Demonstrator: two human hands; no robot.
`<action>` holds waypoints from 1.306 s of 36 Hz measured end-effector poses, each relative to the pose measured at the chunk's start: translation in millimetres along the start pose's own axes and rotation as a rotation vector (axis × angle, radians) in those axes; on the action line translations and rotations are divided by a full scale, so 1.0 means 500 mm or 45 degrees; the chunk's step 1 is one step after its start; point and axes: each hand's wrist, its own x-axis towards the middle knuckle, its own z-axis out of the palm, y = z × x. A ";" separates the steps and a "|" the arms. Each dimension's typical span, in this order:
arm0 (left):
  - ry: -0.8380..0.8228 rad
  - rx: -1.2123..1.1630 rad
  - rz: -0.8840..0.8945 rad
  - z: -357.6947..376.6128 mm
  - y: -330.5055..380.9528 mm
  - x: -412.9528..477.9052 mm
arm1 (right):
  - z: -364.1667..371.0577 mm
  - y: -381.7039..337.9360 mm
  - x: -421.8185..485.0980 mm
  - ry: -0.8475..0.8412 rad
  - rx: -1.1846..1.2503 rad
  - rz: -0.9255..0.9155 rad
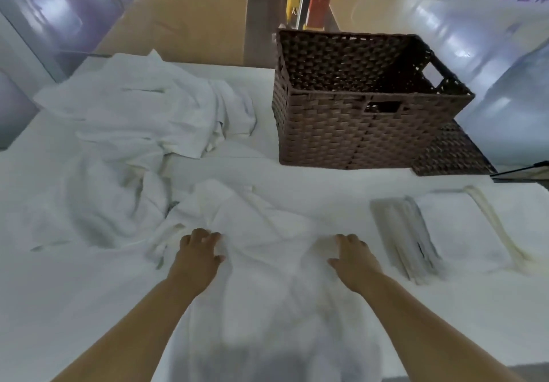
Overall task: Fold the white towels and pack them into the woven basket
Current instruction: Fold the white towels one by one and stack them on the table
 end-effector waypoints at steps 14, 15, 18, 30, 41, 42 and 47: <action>0.161 0.230 0.561 0.031 -0.005 0.049 | 0.044 -0.018 0.072 0.047 -0.205 -0.303; 0.180 0.217 0.561 0.031 -0.009 0.050 | 0.042 -0.016 0.069 0.048 -0.179 -0.305; 0.108 0.124 0.459 0.028 -0.008 0.044 | 0.025 -0.012 0.058 0.057 -0.094 -0.283; 0.097 -0.002 0.256 -0.085 0.014 0.035 | -0.105 -0.021 0.014 0.306 0.195 -0.339; 0.446 -0.093 0.282 -0.286 0.083 -0.019 | -0.316 -0.038 -0.070 0.713 0.249 -0.556; 0.485 -0.107 0.277 -0.308 0.091 -0.026 | -0.338 -0.038 -0.082 0.749 0.231 -0.568; 0.747 -0.119 0.221 -0.424 0.139 -0.075 | -0.440 -0.040 -0.140 0.888 0.142 -0.648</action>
